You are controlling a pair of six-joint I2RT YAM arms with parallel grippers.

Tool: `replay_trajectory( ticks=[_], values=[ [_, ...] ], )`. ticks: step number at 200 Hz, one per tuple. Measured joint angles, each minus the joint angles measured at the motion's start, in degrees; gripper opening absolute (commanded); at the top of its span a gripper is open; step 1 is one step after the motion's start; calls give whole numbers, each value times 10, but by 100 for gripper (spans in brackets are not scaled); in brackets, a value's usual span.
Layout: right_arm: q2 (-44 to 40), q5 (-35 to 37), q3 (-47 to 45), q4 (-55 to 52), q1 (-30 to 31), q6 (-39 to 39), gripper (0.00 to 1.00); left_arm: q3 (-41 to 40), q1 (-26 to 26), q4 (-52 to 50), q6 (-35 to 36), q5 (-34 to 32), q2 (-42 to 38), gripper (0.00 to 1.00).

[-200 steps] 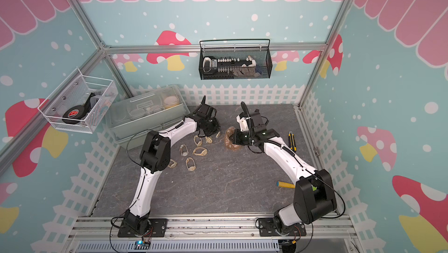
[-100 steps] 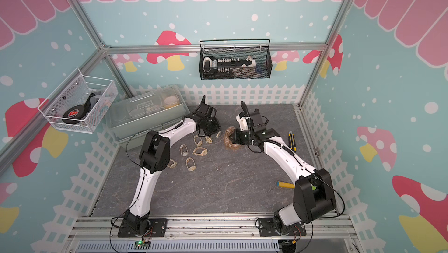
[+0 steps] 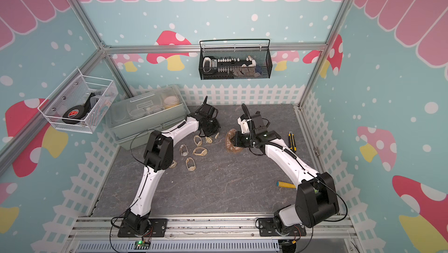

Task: Wipe the watch dial
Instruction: Place the watch at the center of the board.

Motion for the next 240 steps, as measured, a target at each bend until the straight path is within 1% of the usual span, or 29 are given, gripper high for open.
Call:
replay_trajectory(
  ticks=[41, 72, 84, 101, 137, 154, 169, 173, 177, 180, 196, 199, 205, 208, 219, 224, 240],
  values=[
    [-2, 3, -1, -6, 0, -2, 0, 48, -4, -47, 11, -15, 23, 0],
    [-2, 4, -1, -7, 0, -4, 0, 70, -5, -68, 17, -18, 33, 10],
    [-2, 4, -1, -9, 0, -6, 0, 73, -5, -73, 18, -19, 34, 15],
    [-2, 4, 0, -10, 0, -6, 0, 79, -5, -82, 19, -19, 36, 19],
    [-1, 6, 0, -11, 0, -7, 0, 83, -4, -86, 21, -19, 38, 41],
    [-1, 9, 0, -11, 0, -8, 0, 83, -4, -87, 23, -19, 38, 57],
    [1, 12, 0, -11, 0, -10, 0, 84, -3, -87, 22, -19, 38, 61],
    [2, 13, 0, -11, 0, -10, 0, 84, -2, -87, 24, -20, 38, 65],
    [3, 14, 0, -10, 0, -10, 0, 84, -2, -87, 23, -20, 38, 67],
    [4, 14, 0, -10, 0, -10, 0, 84, -1, -87, 27, -20, 38, 71],
    [12, 20, 0, -10, 0, -11, 0, 84, 2, -89, 27, -21, 34, 80],
    [14, 21, 0, -10, 0, -11, 0, 84, 2, -90, 31, -21, 31, 84],
    [17, 24, 0, -10, 0, -11, 0, 82, 3, -92, 33, -23, 26, 87],
    [19, 26, 0, -10, -1, -11, 0, 82, 4, -92, 33, -23, 23, 90],
    [27, 31, 0, -10, -1, -13, 0, 77, 6, -94, 36, -25, 5, 94],
    [30, 35, 1, -10, -1, -14, 0, 72, 7, -94, 37, -26, -6, 99],
    [46, 42, 8, -10, -2, -18, 0, 56, 9, -94, 44, -31, -50, 99]
  ],
)
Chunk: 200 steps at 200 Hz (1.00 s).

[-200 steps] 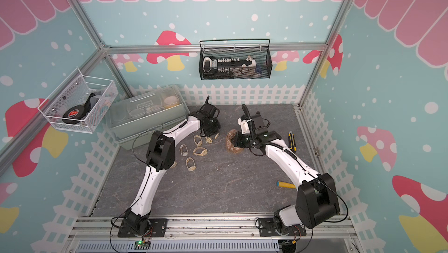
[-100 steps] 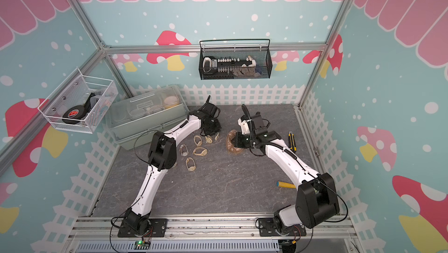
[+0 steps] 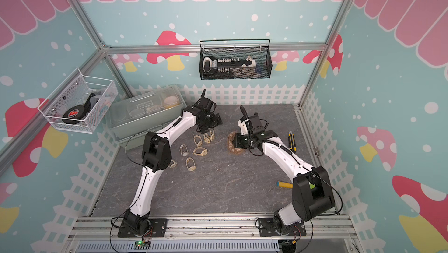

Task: Wipe the watch dial
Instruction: Place the watch at the center of the board, then place the cleaning item at the center of the board.

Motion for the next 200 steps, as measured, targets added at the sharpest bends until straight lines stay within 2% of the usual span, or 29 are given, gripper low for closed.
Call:
replay_trajectory(
  ticks=[59, 143, 157, 171, 185, 200],
  values=[
    [69, 32, 51, 1, -10, -8, 0, -110, -1, 7, 21, -22, -185, 99],
    [242, 107, 188, -30, -15, -26, 1, -394, -3, 14, 56, -61, -447, 99],
    [273, 118, 210, -40, -17, -30, 15, -427, -3, 14, 60, -69, -495, 99],
    [301, 131, 228, -53, -17, -35, 25, -454, -3, 14, 62, -76, -537, 99],
    [315, 141, 234, -62, -18, -38, 48, -479, -3, 13, 63, -84, -577, 99],
    [319, 150, 239, -74, -18, -40, 64, -502, -3, 12, 63, -91, -610, 99]
  ],
)
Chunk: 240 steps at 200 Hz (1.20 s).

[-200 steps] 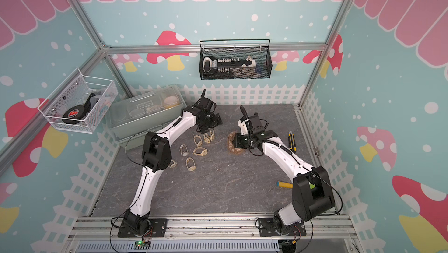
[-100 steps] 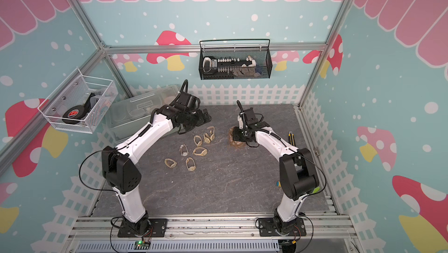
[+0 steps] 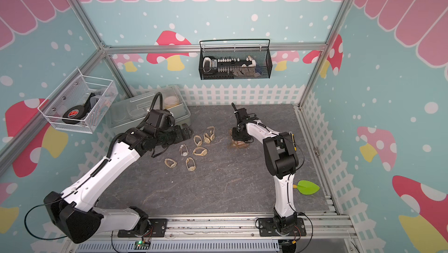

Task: Wipe the watch dial
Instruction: Place the cleaning item at the center of the board, then reset both arms

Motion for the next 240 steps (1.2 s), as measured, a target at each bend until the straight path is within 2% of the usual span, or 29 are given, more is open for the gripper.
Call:
replay_trajectory(
  ticks=[8, 15, 19, 73, 125, 144, 180, 240],
  values=[
    [0, 5, 4, -5, 0, -6, 77, -10, 0, -1, 0, -3, -13, 99],
    [0, 9, 8, -9, 0, -7, 97, -18, 0, -3, 1, -5, -23, 99],
    [0, 12, 10, -9, 0, -7, 98, -23, 0, -3, 2, -6, -29, 99],
    [-32, 31, 4, -17, -1, -24, 99, -35, 17, -10, 33, -16, -56, 99],
    [-196, 79, -58, 2, -22, -44, 99, -67, 99, 14, 81, -14, -43, 99],
    [-261, 115, -112, 38, -33, -55, 99, -82, 113, 31, 96, -27, -14, 99],
    [-359, 186, -269, 129, -48, -81, 99, -138, 120, 87, 119, -68, 20, 99],
    [-426, 278, -452, 241, -77, -125, 99, -232, 158, 213, 156, -148, 22, 99]
  ],
)
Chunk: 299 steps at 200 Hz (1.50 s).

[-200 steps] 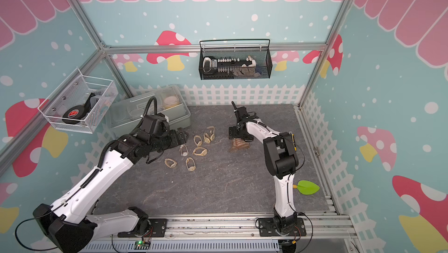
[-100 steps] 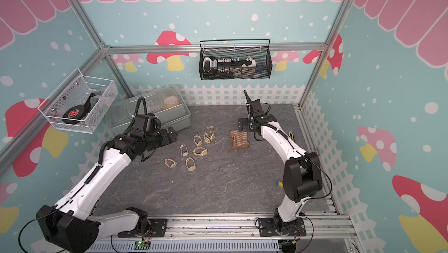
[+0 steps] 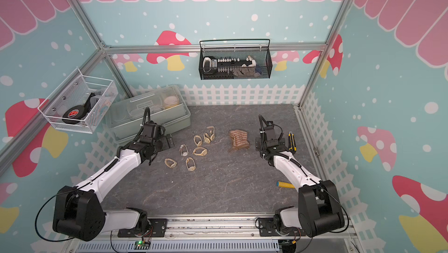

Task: Wipe the watch dial
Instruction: Reset both arms

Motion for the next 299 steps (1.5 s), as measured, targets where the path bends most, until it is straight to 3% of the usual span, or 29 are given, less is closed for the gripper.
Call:
replay_trajectory(
  ticks=[39, 73, 134, 182, 213, 234, 299],
  values=[
    [-16, 25, -78, 94, -26, -31, 99, -62, 32, 99, 38, -28, 4, 99],
    [29, 31, -95, 210, -48, -69, 99, -118, 51, 196, 76, -42, 5, 99],
    [87, 34, -165, 412, -61, -116, 98, -194, 94, 409, 120, -1, 55, 100],
    [96, 33, -204, 511, -62, -125, 98, -224, 121, 548, 153, 39, 75, 99],
    [102, 16, -256, 610, -67, -133, 99, -235, 112, 603, 170, 54, 91, 99],
    [111, 9, -287, 641, -69, -137, 99, -293, 95, 706, 184, 45, 103, 99],
    [116, 4, -280, 676, -69, -139, 99, -303, 80, 738, 195, 22, 116, 99]
  ],
)
